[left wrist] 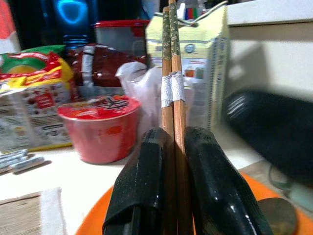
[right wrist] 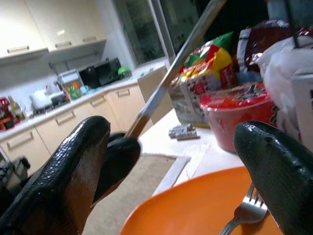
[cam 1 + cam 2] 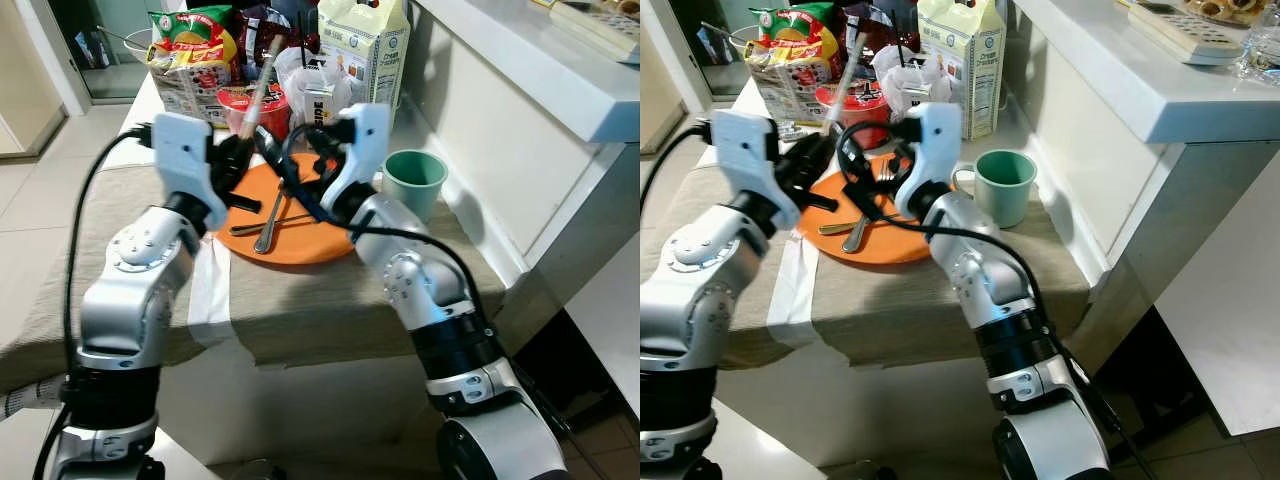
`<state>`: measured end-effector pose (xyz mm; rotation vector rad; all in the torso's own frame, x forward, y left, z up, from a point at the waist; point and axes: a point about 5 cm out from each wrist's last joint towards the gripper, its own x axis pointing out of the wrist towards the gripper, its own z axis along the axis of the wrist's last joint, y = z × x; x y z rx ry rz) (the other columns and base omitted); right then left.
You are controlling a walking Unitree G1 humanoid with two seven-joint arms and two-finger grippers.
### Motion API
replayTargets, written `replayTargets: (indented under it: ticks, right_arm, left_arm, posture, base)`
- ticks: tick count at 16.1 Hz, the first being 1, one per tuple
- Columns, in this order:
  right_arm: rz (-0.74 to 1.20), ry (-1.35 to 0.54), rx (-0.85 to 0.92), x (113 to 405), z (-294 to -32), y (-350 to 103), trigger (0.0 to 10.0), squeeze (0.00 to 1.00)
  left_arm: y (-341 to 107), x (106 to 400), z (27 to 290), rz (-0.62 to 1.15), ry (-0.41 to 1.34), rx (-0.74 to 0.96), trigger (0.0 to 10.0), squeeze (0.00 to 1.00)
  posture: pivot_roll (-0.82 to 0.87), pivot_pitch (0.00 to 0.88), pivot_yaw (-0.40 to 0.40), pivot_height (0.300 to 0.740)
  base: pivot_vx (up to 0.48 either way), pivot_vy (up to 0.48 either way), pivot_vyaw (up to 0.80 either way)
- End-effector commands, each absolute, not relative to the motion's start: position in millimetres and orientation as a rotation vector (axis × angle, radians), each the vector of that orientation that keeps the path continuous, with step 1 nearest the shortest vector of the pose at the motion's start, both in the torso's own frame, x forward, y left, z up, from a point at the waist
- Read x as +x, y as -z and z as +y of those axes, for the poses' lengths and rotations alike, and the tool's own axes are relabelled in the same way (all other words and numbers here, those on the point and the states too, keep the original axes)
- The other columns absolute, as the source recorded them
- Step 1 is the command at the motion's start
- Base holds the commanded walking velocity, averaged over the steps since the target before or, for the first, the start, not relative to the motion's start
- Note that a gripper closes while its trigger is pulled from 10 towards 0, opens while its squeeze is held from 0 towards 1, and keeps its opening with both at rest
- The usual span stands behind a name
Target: Setting the table
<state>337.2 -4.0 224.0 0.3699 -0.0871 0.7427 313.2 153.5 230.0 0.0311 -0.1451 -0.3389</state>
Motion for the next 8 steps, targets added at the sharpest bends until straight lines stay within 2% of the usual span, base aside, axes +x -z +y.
replayTargets:
  ticks: [1, 5, 8]
  right_arm:
    - [-0.136, -0.793, 0.358, 336, 12, -241, 10.0, 0.00]
    - [-0.125, -0.769, 0.331, 343, 9, -238, 10.0, 0.00]
    - [-0.136, -0.731, 0.254, 354, 3, -236, 10.0, 0.00]
  left_arm:
    - [-238, 309, 146, -0.187, 0.376, 0.029, 0.0, 0.00]
    - [-241, 294, 126, -0.221, 0.469, -0.005, 0.0, 0.00]
    - [-236, 287, 125, -0.208, 0.482, -0.014, 0.0, 0.00]
  posture:
    - [-0.01, 0.000, 0.018, 0.740]
    - [-0.01, 0.000, 0.018, 0.740]
    - [0.00, 0.000, 0.018, 0.740]
  base:
    - [0.000, 0.000, 0.00]
    - [0.000, 0.000, 0.00]
    - [0.000, 0.000, 0.00]
